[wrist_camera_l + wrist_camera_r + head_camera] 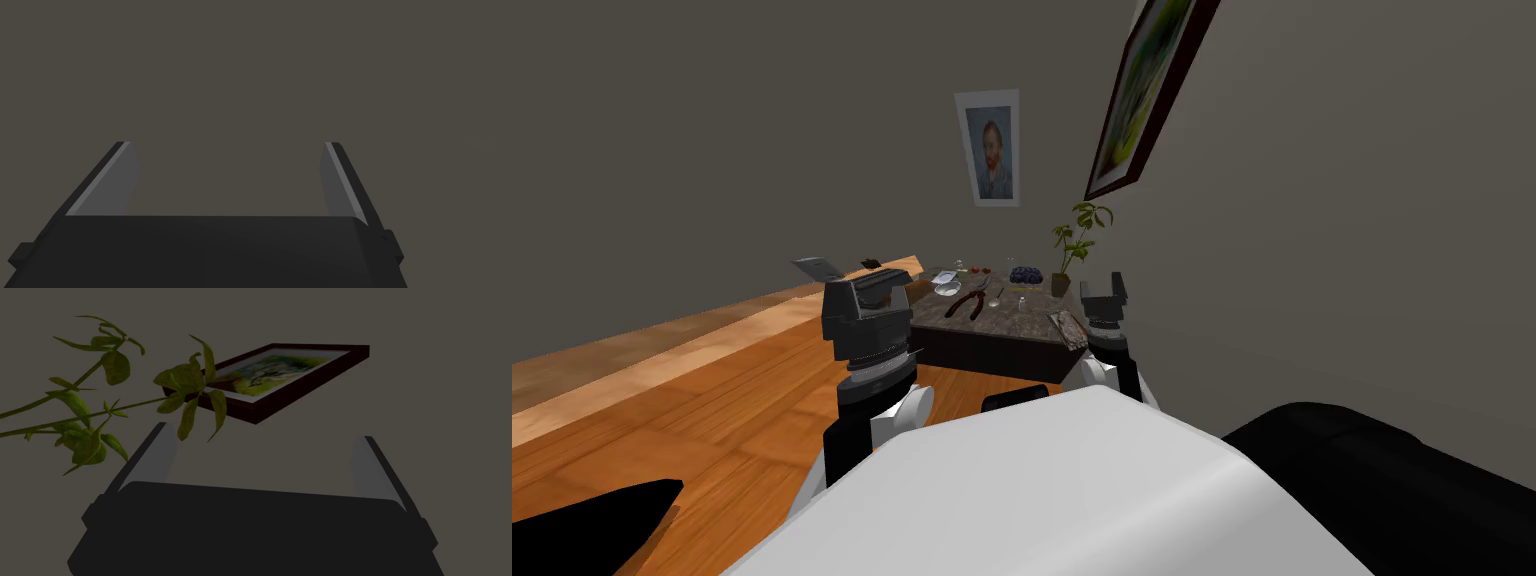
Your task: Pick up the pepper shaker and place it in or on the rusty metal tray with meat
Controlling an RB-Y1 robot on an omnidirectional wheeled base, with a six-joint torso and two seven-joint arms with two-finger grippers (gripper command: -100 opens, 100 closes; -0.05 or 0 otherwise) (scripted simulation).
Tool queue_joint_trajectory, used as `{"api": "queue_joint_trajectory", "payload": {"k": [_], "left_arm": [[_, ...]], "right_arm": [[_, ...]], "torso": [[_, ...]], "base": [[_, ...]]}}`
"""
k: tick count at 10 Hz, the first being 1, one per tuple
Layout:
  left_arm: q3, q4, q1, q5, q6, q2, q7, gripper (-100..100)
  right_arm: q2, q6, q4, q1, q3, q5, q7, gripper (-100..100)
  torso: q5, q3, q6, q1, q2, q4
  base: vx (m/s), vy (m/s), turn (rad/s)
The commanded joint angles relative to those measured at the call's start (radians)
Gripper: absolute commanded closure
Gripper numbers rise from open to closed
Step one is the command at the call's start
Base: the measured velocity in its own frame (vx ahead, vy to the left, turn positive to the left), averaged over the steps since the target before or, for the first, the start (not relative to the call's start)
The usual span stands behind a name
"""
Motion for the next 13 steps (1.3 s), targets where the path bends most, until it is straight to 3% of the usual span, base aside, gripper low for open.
{"api": "queue_joint_trajectory", "payload": {"k": [1, 5, 9, 10, 13], "left_arm": [[0.000, 0.000, 0.000, 0.000, 0.000, 0.000, 0.000, 0], [0.000, 0.000, 0.000, 0.000, 0.000, 0.000, 0.000, 0], [0.000, 0.000, 0.000, 0.000, 0.000, 0.000, 0.000, 0], [0.000, 0.000, 0.000, 0.000, 0.000, 0.000, 0.000, 0], [0.000, 0.000, 0.000, 0.000, 0.000, 0.000, 0.000, 0]], "right_arm": [[-0.029, 0.017, 0.023, -0.013, -0.013, 0.025, 0.009, -100], [-0.080, 0.091, 0.121, -0.070, -0.077, 0.133, 0.047, -100], [-0.103, 0.177, 0.229, -0.136, -0.157, 0.250, 0.093, -100], [-0.103, 0.177, 0.235, -0.136, -0.157, 0.260, 0.093, -100], [-0.114, 0.250, 0.327, -0.191, -0.223, 0.354, 0.131, -100]], "torso": [[0.000, 0.000, 0.000, 0.000, 0.000, 0.000], [0.002, 0.001, 0.000, 0.009, 0.001, 0.000], [0.002, 0.001, 0.000, 0.009, 0.001, 0.000], [0.002, 0.001, 0.000, 0.009, 0.001, 0.000], [0.002, 0.001, 0.000, 0.009, 0.001, 0.000]], "base": [[-0.012, 0.034, 0.039], [-0.029, 0.129, 0.078], [-0.025, 0.139, 0.096], [-0.031, 0.112, 0.034], [-0.019, 0.142, 0.105]]}}
